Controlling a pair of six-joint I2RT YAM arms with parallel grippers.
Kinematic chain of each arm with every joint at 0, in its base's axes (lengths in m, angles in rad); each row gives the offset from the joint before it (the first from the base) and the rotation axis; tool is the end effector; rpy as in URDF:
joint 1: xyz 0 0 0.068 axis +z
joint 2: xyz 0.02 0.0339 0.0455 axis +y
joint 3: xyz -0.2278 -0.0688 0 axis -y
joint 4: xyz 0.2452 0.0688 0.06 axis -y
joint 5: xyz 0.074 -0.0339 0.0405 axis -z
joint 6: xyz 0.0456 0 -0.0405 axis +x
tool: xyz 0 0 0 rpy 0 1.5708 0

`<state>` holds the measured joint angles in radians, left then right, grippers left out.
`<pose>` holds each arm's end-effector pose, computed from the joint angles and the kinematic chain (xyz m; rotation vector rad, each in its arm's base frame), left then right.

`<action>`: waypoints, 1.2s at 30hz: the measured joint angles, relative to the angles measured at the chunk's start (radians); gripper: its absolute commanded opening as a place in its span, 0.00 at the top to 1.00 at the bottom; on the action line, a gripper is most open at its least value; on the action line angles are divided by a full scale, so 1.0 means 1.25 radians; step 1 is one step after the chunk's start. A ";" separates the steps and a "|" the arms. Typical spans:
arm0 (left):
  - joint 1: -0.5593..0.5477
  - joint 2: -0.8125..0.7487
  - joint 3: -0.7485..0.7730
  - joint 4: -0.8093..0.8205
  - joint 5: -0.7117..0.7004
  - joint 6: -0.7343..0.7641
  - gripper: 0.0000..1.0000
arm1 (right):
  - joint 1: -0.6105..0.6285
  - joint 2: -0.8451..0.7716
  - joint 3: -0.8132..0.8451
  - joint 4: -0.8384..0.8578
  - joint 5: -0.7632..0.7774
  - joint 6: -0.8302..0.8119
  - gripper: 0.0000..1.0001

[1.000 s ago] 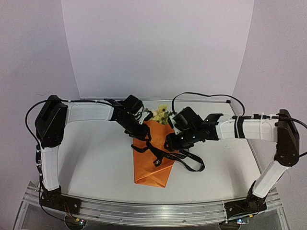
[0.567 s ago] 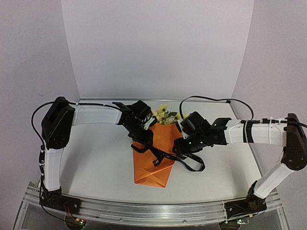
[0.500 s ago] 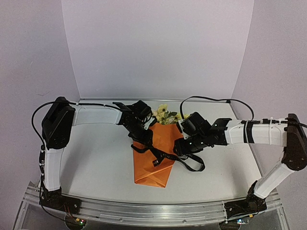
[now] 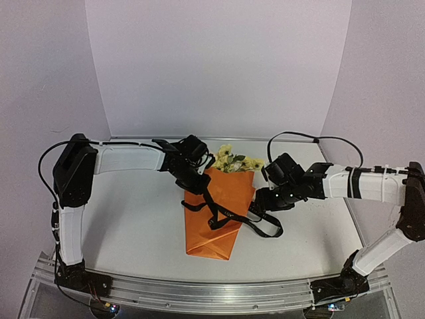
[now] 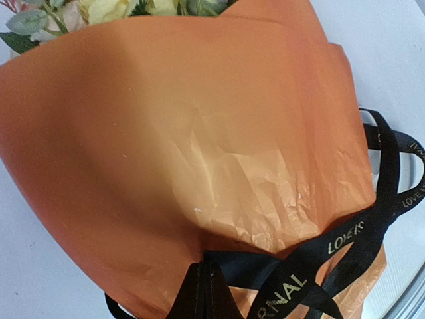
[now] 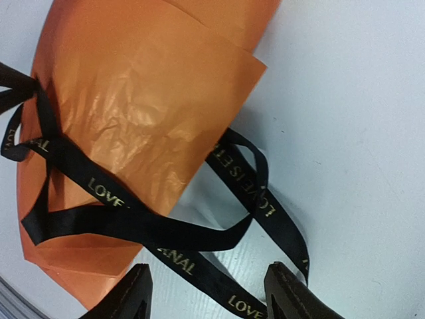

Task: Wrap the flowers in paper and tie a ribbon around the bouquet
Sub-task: Cross the ribbon over the folded bouquet.

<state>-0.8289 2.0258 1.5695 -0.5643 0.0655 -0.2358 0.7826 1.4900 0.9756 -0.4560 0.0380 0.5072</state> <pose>0.2878 -0.3184 0.1621 0.8018 2.5398 -0.4567 0.2226 0.2189 0.1735 -0.3423 2.5817 0.4450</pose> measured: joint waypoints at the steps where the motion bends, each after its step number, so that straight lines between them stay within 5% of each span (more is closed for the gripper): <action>1: 0.001 -0.014 -0.006 0.008 -0.006 0.000 1.00 | -0.009 0.000 -0.006 -0.005 -0.001 0.003 0.38; 36: 0.176 -0.287 -0.230 0.084 -0.144 -0.047 1.00 | -0.088 0.179 0.104 -0.092 -0.104 0.014 0.37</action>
<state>-0.6085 1.6674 1.2823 -0.4595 -0.1140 -0.2949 0.6727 1.7134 1.1057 -0.5706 -0.0916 0.5243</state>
